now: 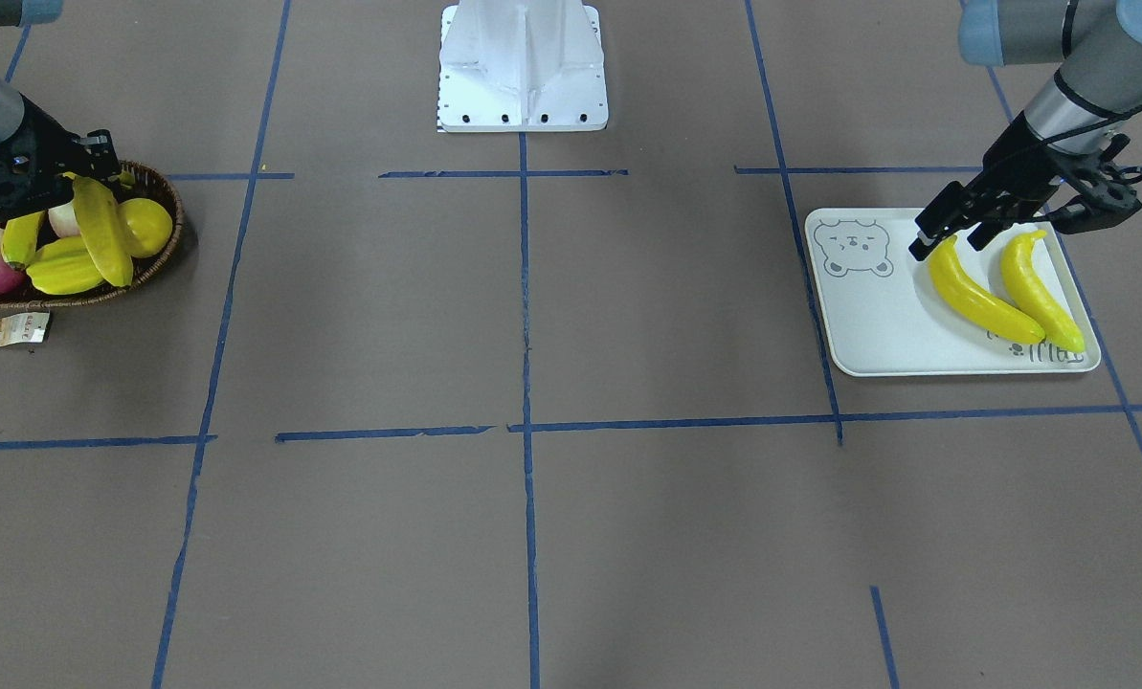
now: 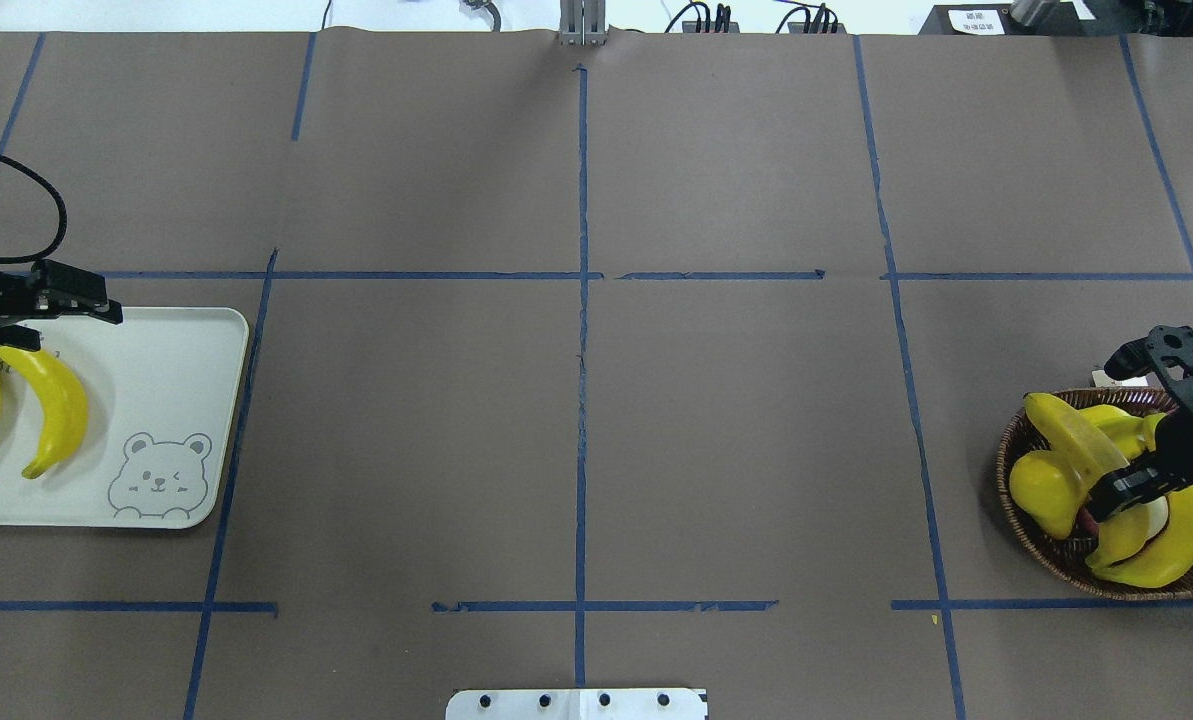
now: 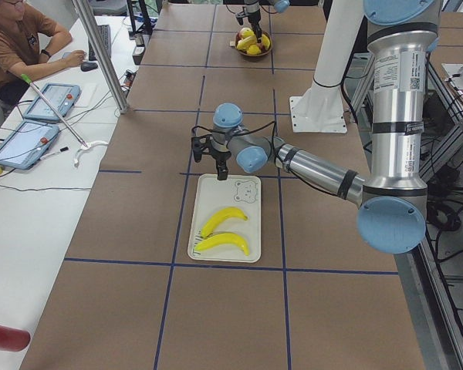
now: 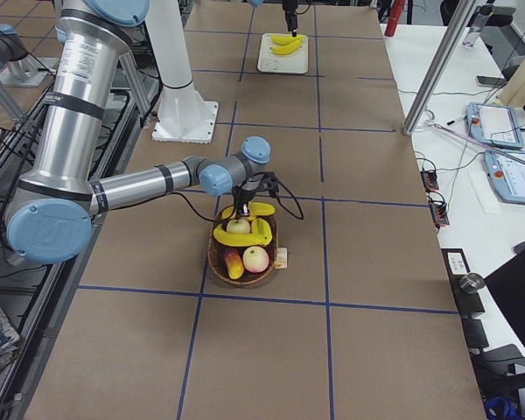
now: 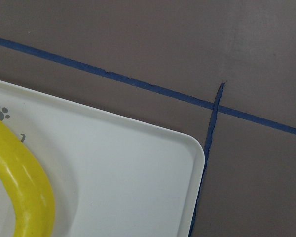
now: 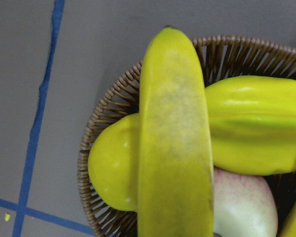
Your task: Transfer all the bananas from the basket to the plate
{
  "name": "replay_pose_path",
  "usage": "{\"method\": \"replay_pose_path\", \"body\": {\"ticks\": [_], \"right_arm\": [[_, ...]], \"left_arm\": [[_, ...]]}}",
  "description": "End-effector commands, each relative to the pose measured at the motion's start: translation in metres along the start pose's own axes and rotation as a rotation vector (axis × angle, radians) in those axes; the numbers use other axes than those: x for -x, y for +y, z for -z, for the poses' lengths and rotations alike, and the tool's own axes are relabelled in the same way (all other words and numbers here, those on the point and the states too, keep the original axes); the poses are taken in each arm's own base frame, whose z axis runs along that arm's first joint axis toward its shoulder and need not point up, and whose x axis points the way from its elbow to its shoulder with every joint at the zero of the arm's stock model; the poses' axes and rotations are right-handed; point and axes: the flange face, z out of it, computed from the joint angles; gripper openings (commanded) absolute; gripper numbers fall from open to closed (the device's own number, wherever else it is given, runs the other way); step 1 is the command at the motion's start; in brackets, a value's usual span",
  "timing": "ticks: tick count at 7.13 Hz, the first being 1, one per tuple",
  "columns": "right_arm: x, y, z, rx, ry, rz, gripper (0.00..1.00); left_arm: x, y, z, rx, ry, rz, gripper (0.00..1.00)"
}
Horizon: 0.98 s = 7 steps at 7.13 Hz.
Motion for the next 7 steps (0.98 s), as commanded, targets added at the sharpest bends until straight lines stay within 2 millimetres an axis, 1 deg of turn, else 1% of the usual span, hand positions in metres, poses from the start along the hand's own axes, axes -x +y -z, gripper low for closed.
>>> {"method": "replay_pose_path", "body": {"ticks": [1, 3, 4, 5, 6, 7], "right_arm": [[-0.004, -0.001, 0.018, -0.038, -0.008, -0.016, 0.00], [-0.009, -0.003, 0.073, -0.142, -0.046, -0.051, 0.00], [-0.007, -0.006, 0.090, -0.181, -0.061, -0.051, 0.00], [0.013, -0.021, 0.105, -0.208, -0.103, -0.023, 0.00], [0.037, -0.045, 0.121, -0.239, -0.137, 0.001, 0.00], [0.075, -0.074, 0.139, -0.262, -0.190, -0.033, 0.00]], "left_arm": [[0.000, 0.000, 0.000, 0.000, 0.000, 0.000, 0.99], [-0.002, 0.000, 0.000, 0.000, 0.002, -0.003, 0.99], [-0.007, 0.000, 0.001, 0.000, 0.010, -0.008, 0.99], [-0.014, 0.002, -0.001, 0.008, 0.019, -0.021, 0.99], [-0.041, 0.003, -0.002, 0.009, 0.049, -0.053, 0.99], [-0.068, -0.001, 0.004, 0.001, 0.089, -0.076, 0.99]]}}
